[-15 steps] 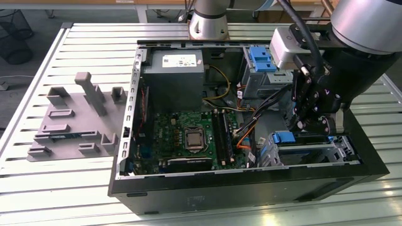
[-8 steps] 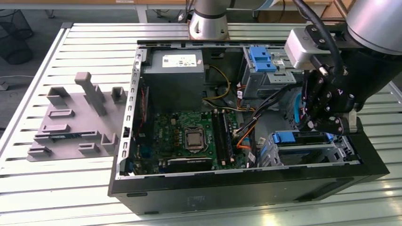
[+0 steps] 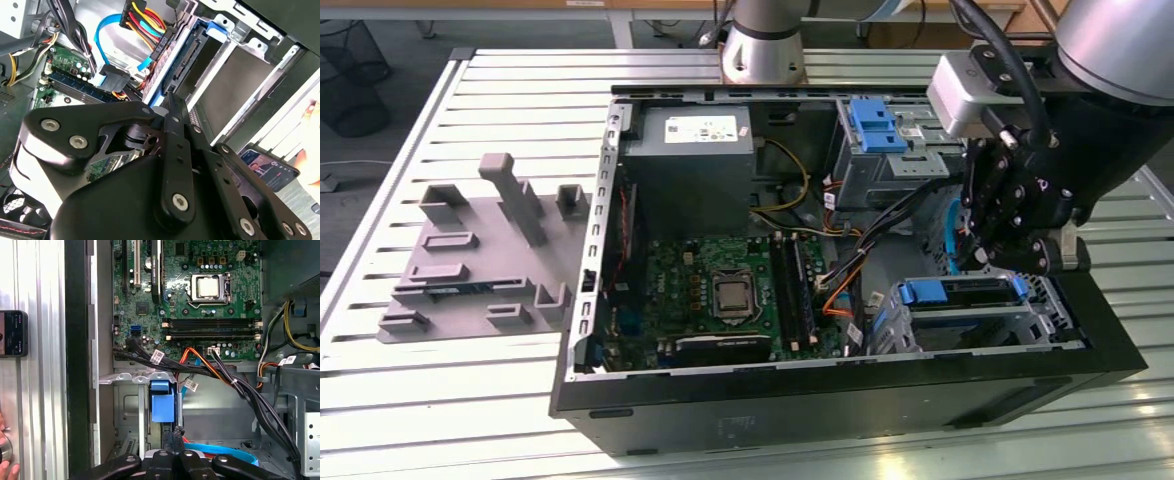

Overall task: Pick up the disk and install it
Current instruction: 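Insert the first disk wire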

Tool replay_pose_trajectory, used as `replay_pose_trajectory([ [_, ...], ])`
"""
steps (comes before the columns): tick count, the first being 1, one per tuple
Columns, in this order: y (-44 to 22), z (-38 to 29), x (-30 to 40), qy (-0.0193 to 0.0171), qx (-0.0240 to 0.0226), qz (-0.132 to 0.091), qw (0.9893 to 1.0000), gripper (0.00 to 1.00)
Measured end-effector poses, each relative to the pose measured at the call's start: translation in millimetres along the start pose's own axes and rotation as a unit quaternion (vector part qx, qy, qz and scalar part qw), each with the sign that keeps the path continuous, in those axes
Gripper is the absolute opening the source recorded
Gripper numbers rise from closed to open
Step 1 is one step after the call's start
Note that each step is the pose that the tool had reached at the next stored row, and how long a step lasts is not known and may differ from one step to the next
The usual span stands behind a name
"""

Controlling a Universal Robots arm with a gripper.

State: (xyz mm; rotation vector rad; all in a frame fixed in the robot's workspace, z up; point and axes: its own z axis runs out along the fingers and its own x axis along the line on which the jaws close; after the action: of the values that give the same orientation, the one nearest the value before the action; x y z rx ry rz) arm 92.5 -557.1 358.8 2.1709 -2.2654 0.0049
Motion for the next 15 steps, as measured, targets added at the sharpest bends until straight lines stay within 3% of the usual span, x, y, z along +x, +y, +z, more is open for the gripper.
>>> replay_pose_trajectory([
  [8,-0.2,-0.1,-1.2,0.0001,0.0000,0.000,1.0000,0.11],
  [15,-5.6,0.0,-12.2,0.0000,0.0000,0.000,1.0000,0.11],
])
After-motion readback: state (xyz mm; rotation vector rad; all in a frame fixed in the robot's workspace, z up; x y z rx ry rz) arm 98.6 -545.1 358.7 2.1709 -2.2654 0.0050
